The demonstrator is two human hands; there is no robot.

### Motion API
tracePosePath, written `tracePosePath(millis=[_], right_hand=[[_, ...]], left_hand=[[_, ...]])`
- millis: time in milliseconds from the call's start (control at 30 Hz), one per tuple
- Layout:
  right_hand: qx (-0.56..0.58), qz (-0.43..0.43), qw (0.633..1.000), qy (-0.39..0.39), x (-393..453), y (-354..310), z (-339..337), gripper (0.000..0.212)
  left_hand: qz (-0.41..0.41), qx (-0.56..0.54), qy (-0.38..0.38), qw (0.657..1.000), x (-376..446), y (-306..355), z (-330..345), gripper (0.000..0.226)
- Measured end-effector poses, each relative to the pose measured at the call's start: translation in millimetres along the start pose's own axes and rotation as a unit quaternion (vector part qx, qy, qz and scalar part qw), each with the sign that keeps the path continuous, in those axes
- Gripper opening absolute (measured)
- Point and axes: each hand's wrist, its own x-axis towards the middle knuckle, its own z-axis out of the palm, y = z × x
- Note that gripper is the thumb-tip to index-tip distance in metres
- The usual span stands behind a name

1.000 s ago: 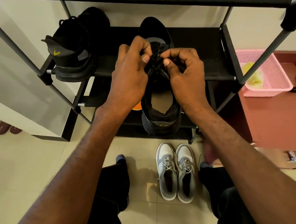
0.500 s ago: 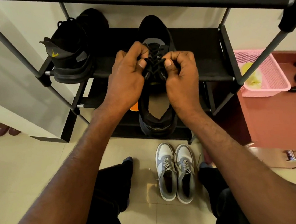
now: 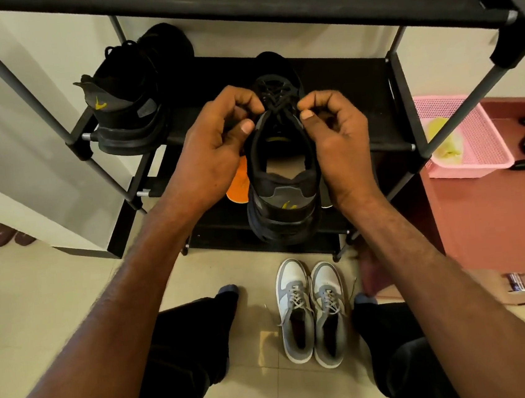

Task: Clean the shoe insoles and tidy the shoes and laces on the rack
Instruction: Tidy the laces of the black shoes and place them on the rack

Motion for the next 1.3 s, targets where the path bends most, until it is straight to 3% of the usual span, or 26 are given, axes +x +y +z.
tracePosePath(millis=[433, 633, 733, 867, 1067, 1167, 1300], right_hand=[[-0.029, -0.031, 0.999, -0.03, -2.5, -6.6, -3.0, 0.017], [-0.063, -0.045, 0.996, -0.042, -5.8, -7.2, -0.1, 0.009], [-0.058, -0.037, 0.997, -0.028, -7.8, -4.2, 3.3, 0.007], [0.039, -0.002, 0.999, -0.023, -2.0, -4.4, -0.7, 0.018], [0.096, 0.018, 0.995, -0.014, -3.1, -5.1, -4.2, 0.022], [0.095, 0.031, 0.995, -0.017, -1.5, -2.6, -4.3, 0.027], [0.041, 0.006, 0.999, -0.022, -1.2, -1.9, -2.7, 0.017]], left_hand=[[-0.007, 0.051, 0.02, 0.998, 2.7, 9.9, 4.1, 0.022], [0.01, 0.159, 0.052, 0.986, 0.2, 14.2, 11.8, 0.02], [0.0, 0.142, 0.051, 0.988, 1.6, 13.3, 12.5, 0.021], [-0.009, 0.068, 0.047, 0.997, 2.3, 12.2, 7.1, 0.014], [-0.007, 0.089, 0.037, 0.995, 2.5, 9.3, 7.9, 0.023], [-0.009, 0.107, 0.039, 0.994, 3.5, 6.8, 9.6, 0.019], [-0.014, 0.115, 0.046, 0.992, 3.7, 8.1, 11.6, 0.012]])
